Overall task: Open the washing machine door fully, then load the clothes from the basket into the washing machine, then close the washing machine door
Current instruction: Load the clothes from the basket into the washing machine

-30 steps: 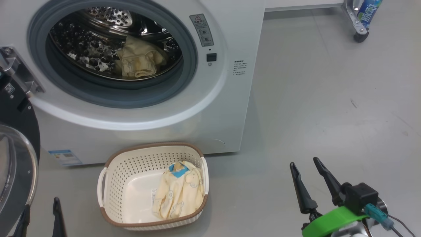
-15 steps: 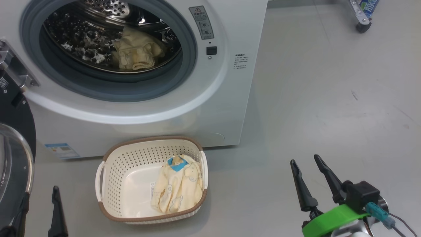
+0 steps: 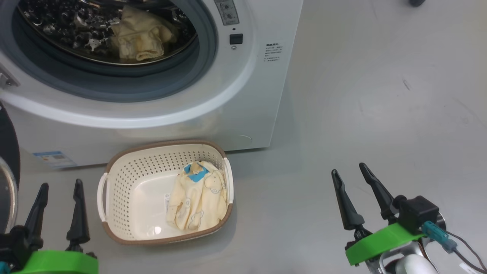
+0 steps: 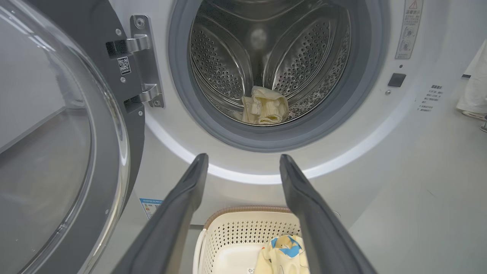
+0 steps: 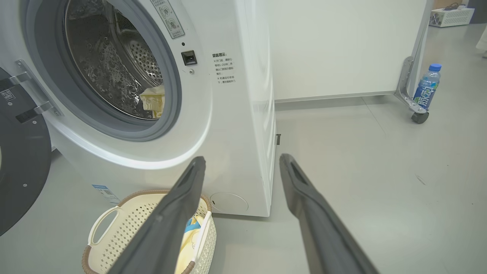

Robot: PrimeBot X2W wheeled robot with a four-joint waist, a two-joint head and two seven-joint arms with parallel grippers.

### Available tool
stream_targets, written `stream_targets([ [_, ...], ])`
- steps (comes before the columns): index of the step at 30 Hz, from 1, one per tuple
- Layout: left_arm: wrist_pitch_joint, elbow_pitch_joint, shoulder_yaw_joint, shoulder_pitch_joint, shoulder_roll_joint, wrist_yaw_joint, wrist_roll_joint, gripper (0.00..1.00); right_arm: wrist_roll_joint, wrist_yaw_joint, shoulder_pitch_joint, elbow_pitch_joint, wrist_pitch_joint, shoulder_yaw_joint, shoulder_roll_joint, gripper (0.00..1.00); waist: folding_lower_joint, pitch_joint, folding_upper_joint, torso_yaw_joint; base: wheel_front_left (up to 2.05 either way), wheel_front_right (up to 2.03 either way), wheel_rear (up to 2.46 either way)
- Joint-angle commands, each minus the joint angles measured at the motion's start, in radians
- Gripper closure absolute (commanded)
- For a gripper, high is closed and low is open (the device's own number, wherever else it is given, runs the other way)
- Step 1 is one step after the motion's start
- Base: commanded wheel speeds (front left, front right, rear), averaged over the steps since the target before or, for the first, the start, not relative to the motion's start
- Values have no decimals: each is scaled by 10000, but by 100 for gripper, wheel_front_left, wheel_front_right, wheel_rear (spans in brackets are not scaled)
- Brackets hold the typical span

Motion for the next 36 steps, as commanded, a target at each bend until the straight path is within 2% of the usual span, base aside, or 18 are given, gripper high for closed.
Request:
stream_targets([
  [1,-20,-189,407,-462,306,-34,71,0,44,0,-401,-356,-95,217,-56,0,-1,171,0,-98,0,0,0],
  [22,84,1928,-473,-3744,616,-1544,73,0,329,0,-1034,-1066,-95,432,-56,0,-1,3487,0,-1088,0,0,0],
  [28,253,2776,-982,-4986,431,-1829,156,0,469,0,-1147,-1220,-95,449,-56,0,-1,4401,0,-1114,0,0,0],
  [36,495,4287,-1648,-6129,459,-2097,283,0,652,0,-1447,-1410,-95,606,-56,0,-1,5338,0,-1324,0,0,0],
])
